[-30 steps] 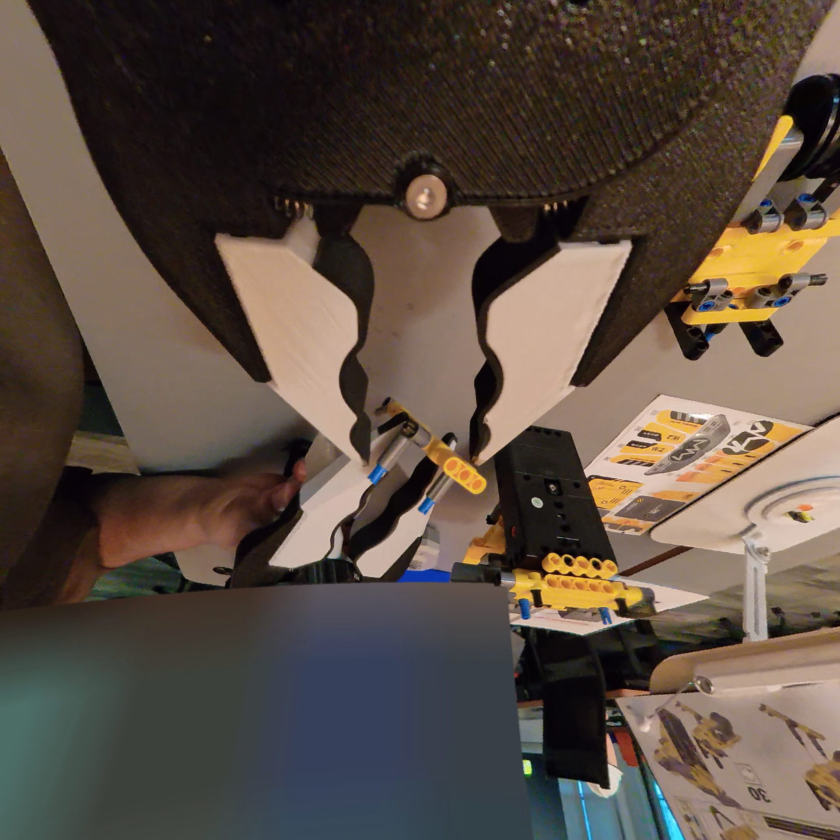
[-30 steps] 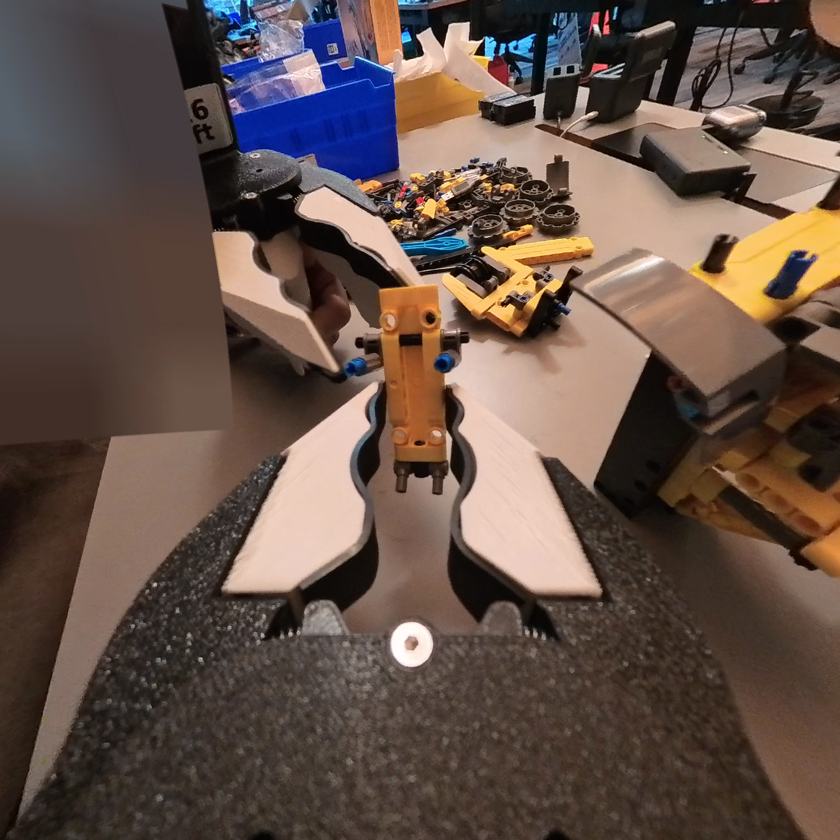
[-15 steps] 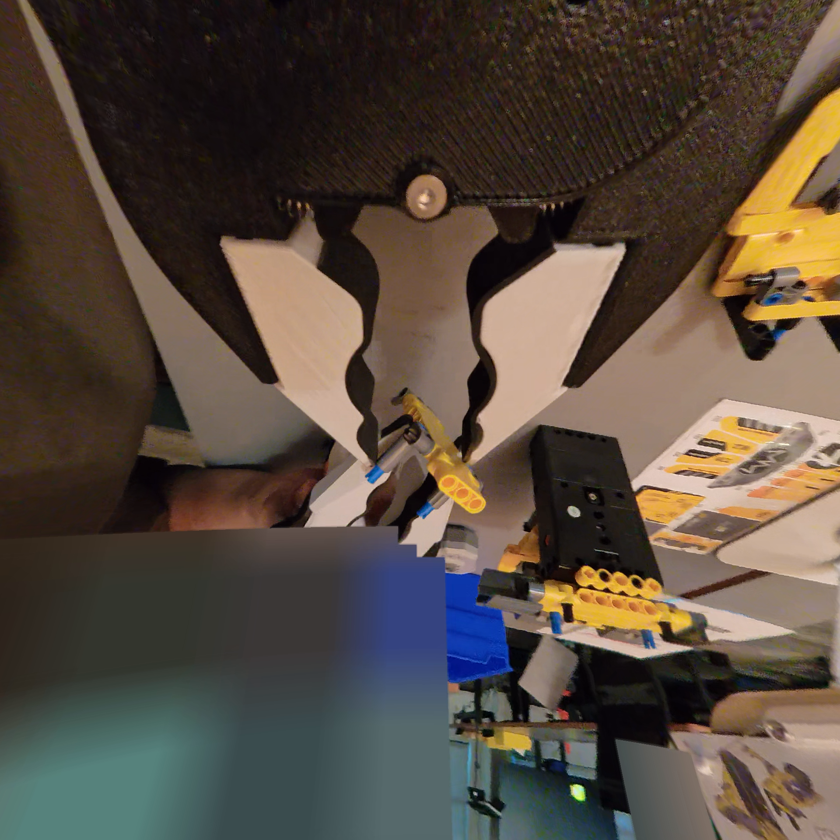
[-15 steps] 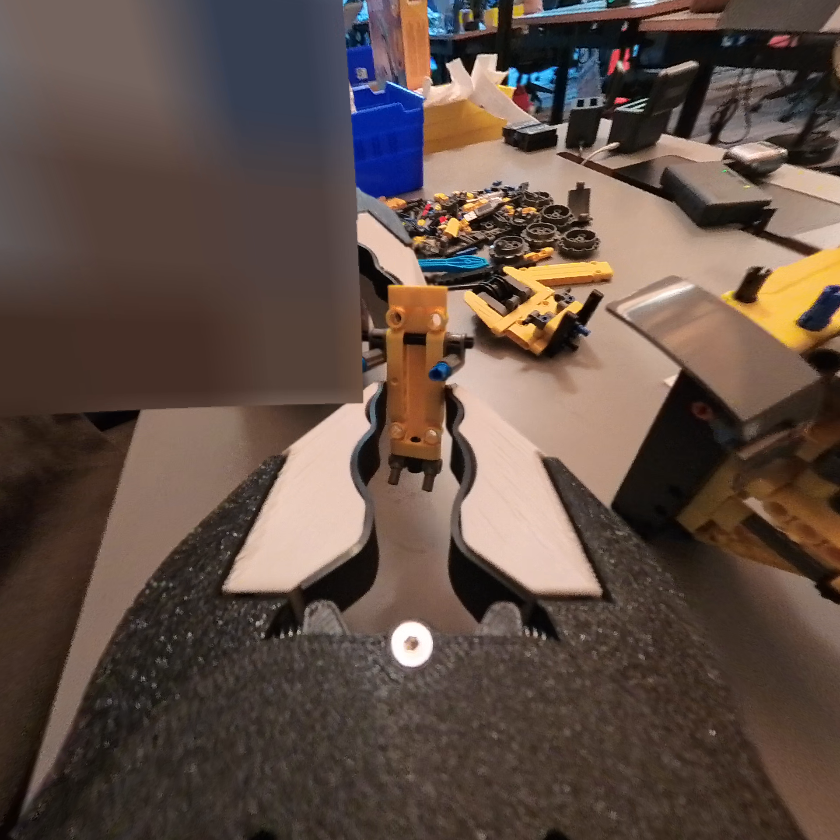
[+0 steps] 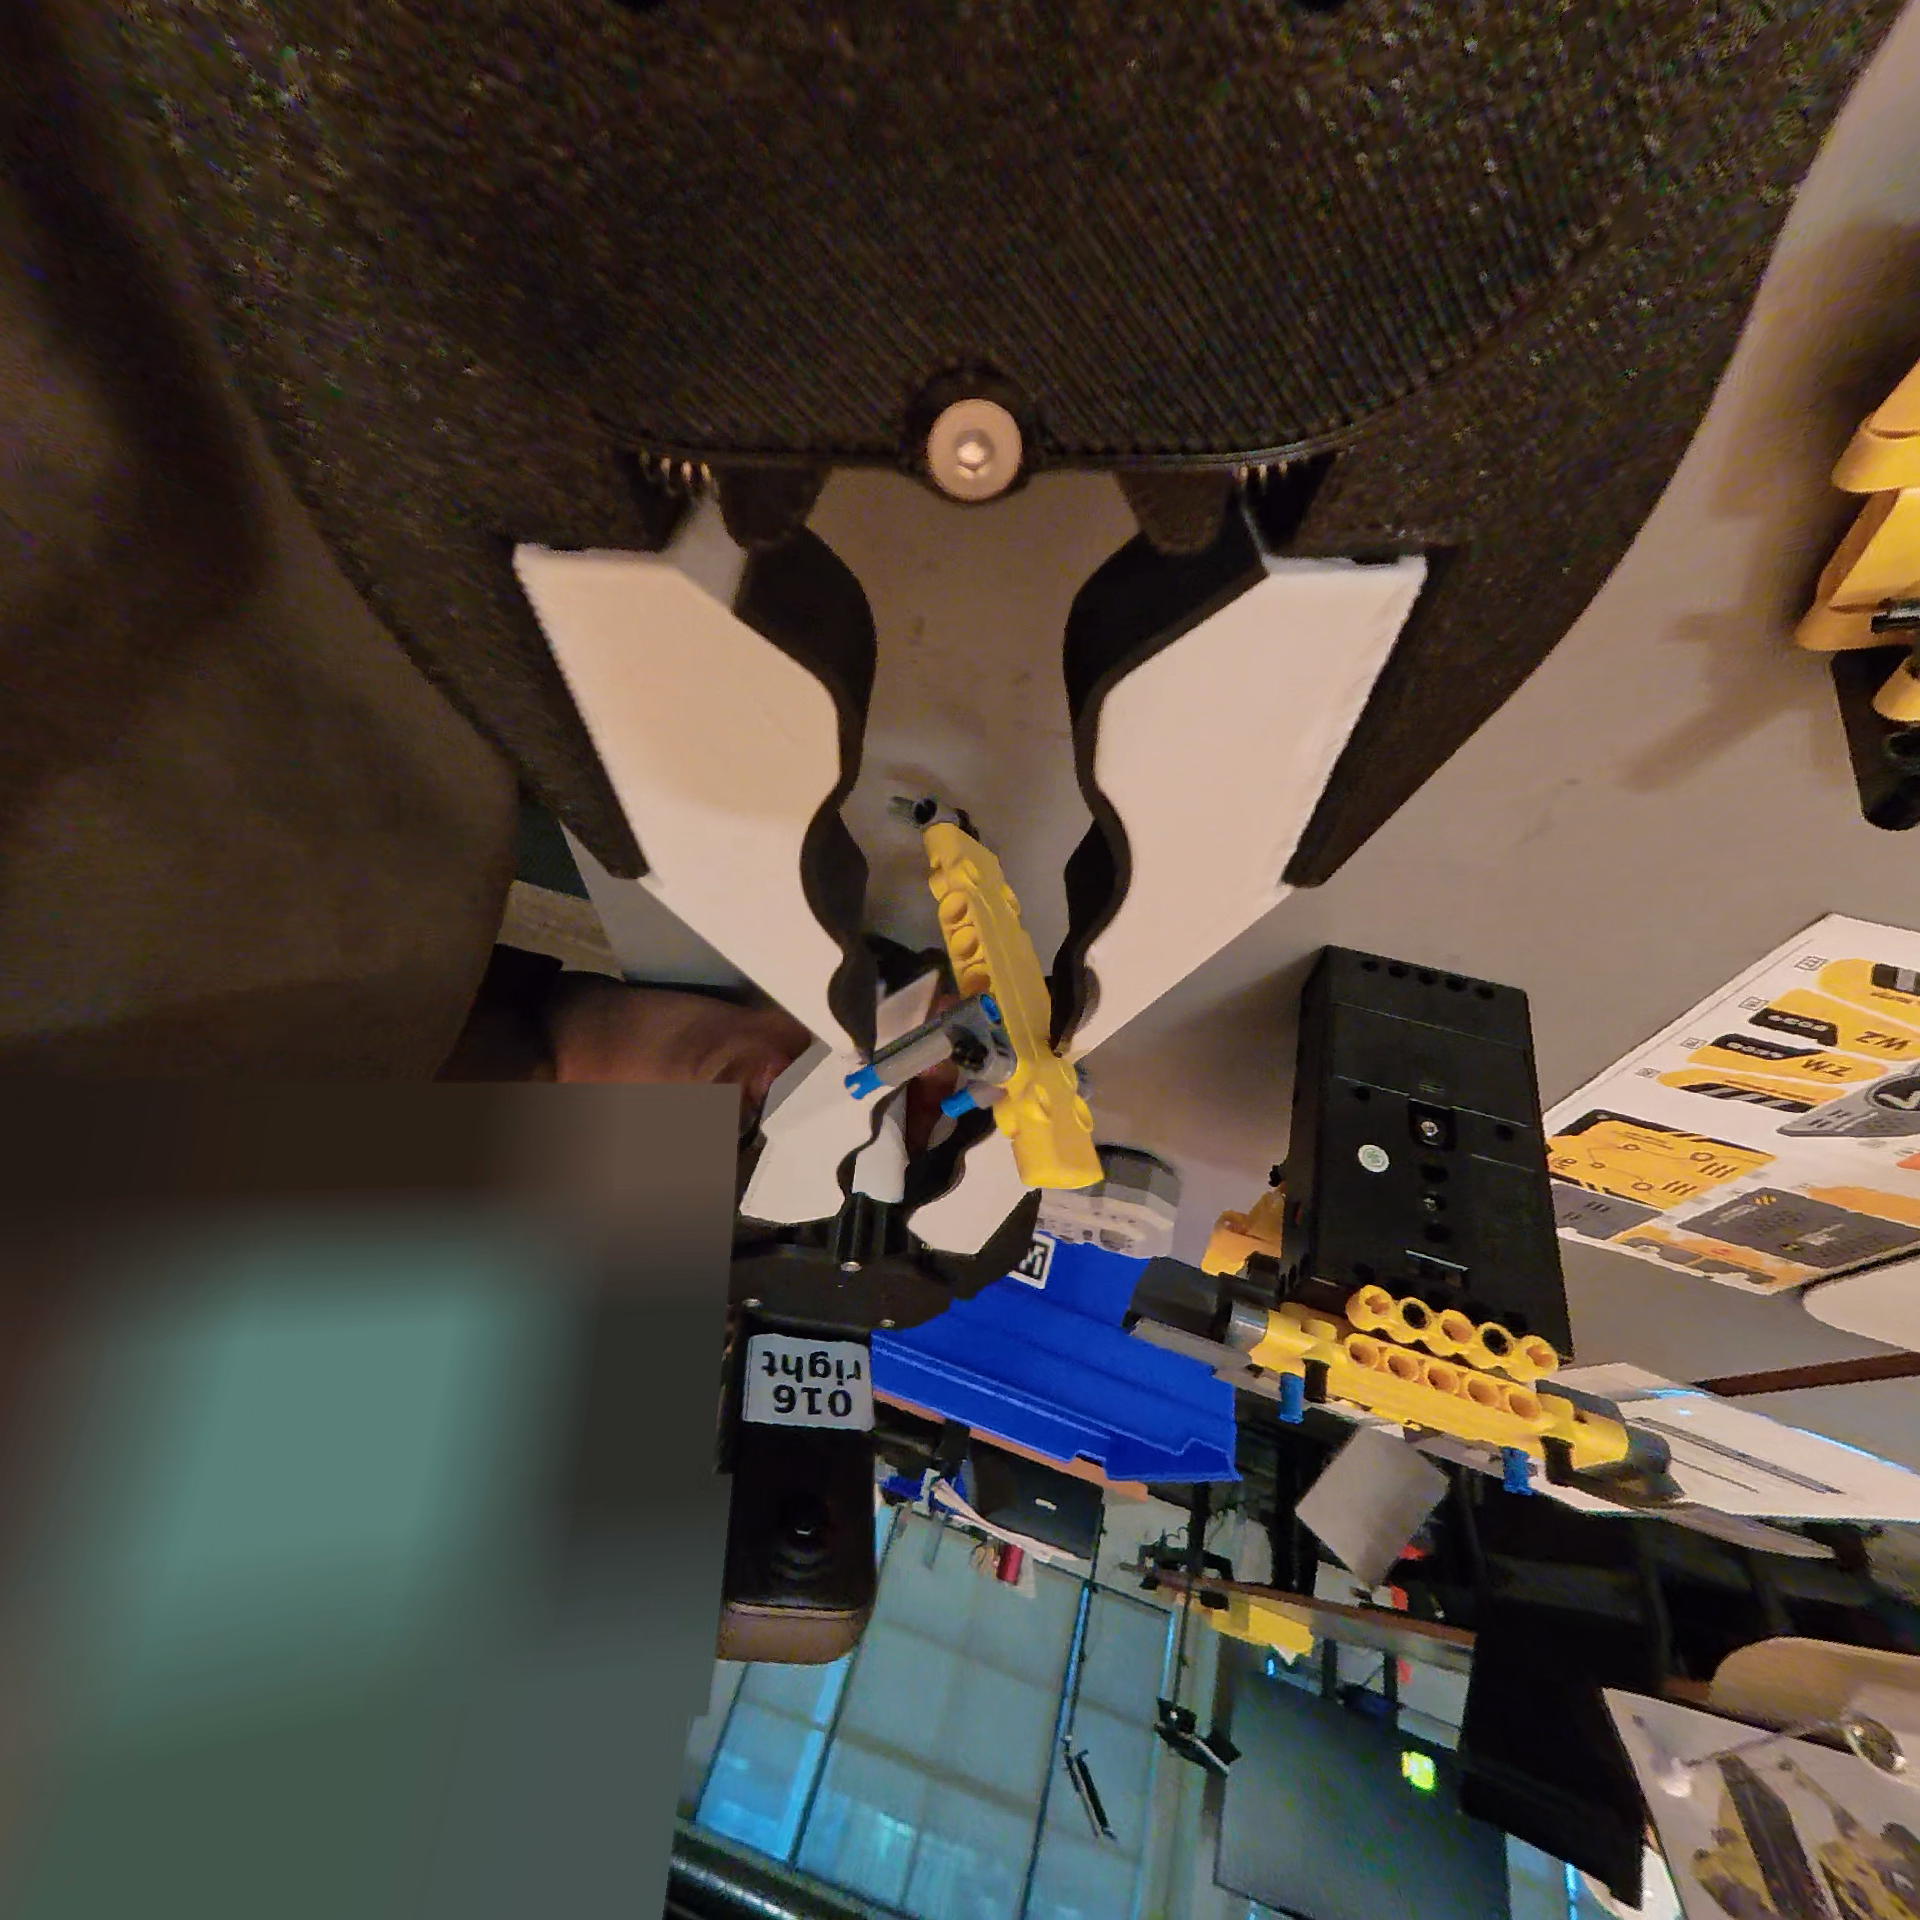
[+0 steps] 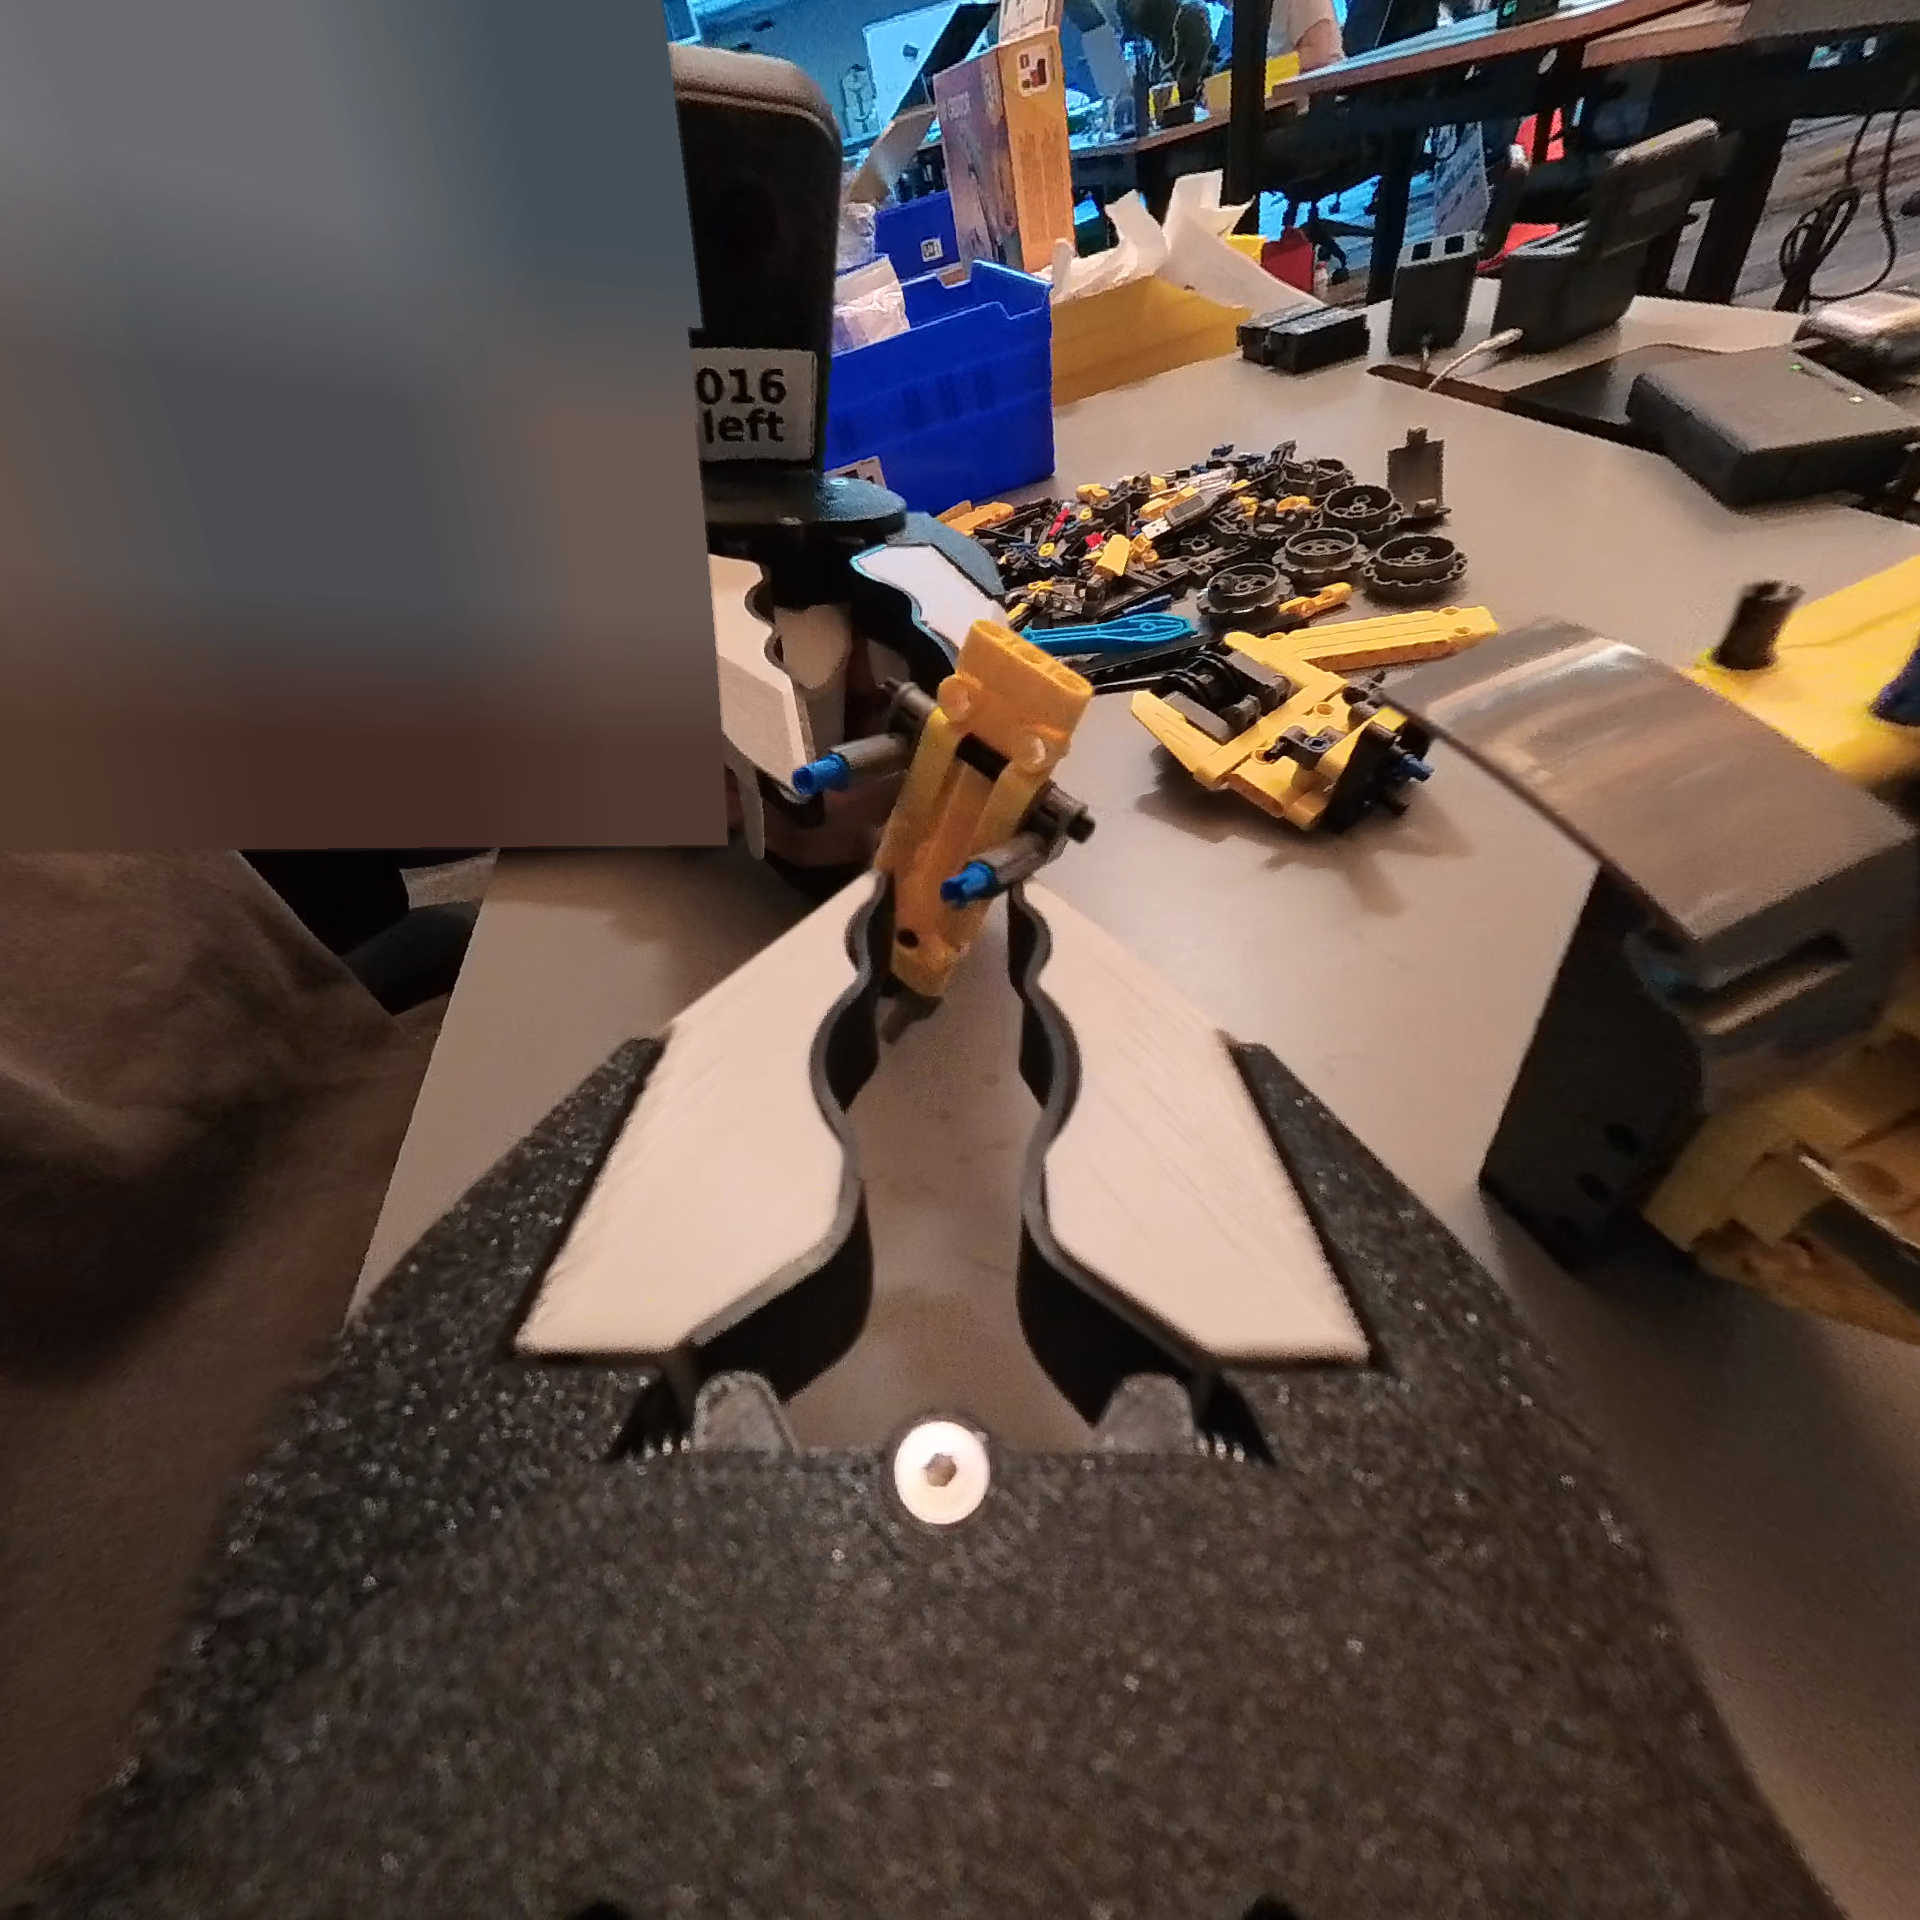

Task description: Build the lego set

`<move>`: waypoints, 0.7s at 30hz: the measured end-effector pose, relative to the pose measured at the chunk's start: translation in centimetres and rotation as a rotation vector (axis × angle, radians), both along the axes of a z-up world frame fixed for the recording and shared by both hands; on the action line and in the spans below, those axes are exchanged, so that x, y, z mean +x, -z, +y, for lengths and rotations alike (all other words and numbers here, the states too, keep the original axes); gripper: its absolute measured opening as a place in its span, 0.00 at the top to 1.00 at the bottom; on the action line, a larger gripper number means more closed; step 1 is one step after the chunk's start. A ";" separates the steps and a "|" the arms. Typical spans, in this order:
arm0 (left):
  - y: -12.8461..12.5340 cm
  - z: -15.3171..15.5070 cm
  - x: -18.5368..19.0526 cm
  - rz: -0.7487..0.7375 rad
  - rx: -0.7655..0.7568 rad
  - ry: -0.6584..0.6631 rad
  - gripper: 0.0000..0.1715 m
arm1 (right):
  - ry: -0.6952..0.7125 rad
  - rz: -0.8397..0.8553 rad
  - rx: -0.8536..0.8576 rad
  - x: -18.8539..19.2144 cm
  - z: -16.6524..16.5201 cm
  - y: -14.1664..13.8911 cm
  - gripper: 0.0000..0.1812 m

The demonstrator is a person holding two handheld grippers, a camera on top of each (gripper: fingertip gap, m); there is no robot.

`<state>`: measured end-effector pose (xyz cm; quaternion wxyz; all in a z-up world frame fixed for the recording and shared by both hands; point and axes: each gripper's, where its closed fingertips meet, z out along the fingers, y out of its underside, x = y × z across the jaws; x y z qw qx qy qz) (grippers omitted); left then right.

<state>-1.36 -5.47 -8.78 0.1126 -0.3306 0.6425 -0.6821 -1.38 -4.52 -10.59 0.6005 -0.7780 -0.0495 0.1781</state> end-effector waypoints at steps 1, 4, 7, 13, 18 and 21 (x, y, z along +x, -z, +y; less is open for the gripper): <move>0.0 0.0 -0.1 0.000 -0.003 0.007 0.82 | 0.002 -0.005 0.000 0.0 0.0 0.0 0.90; -0.1 -0.3 -0.3 -0.002 -0.007 0.023 0.82 | 0.004 0.006 0.005 0.2 -0.1 -0.1 0.95; -0.1 -0.4 -0.4 -0.006 -0.006 0.027 0.82 | 0.000 0.027 0.007 0.2 -0.2 -0.2 0.95; 0.1 -0.6 -0.3 0.000 0.006 0.021 0.75 | 0.021 0.055 0.035 0.5 -0.2 -0.7 0.97; 0.5 -0.7 0.1 0.010 0.042 -0.013 0.76 | 0.037 0.087 0.027 1.1 -0.1 -0.6 0.98; 0.3 -0.7 0.4 0.005 0.028 -0.030 0.76 | 0.035 0.098 0.032 1.2 -0.2 -0.7 0.98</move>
